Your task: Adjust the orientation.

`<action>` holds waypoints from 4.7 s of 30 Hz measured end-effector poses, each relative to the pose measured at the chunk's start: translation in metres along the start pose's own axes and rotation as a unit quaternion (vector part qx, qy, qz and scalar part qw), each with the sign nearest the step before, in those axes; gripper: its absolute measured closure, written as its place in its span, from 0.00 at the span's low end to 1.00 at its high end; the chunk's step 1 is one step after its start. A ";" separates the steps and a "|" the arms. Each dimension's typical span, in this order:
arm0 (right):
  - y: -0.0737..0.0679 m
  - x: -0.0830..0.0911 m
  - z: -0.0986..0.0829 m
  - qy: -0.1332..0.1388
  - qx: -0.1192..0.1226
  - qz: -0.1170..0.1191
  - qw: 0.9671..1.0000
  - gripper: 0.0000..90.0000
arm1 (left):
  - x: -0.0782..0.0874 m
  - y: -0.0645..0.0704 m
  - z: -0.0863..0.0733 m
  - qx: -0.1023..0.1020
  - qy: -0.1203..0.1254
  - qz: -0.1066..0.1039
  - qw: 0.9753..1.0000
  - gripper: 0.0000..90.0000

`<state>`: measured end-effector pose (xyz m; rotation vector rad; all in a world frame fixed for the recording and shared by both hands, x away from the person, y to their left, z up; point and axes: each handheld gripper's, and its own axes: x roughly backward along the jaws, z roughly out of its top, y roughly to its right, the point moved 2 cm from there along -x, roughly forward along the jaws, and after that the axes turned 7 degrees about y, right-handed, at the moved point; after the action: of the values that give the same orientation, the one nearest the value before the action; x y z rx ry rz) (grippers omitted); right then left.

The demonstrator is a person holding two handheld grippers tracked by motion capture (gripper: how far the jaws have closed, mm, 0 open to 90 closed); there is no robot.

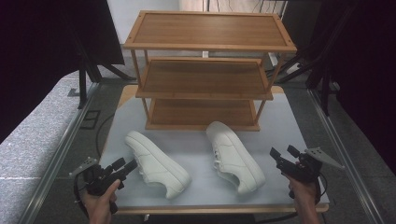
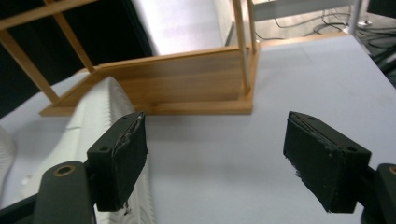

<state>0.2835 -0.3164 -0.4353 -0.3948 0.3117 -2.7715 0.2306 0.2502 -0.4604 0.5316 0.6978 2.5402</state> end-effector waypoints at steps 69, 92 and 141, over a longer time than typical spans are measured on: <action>0.000 -0.005 0.005 -0.019 -0.029 0.037 0.999 0.31 | -0.002 0.057 -0.062 -0.084 -0.107 0.002 0.991 0.96; 0.007 0.006 -0.003 -0.014 -0.043 0.014 0.999 0.31 | -0.019 0.066 -0.065 -0.086 -0.137 -0.024 0.987 1.00; 0.011 0.004 -0.011 -0.026 -0.049 0.000 0.998 0.32 | -0.143 0.124 -0.028 -0.126 -0.156 -0.019 0.980 0.98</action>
<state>0.2797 -0.3262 -0.4470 -0.4892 0.4354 -2.7489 0.2964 0.0712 -0.4485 0.7943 0.2668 2.3864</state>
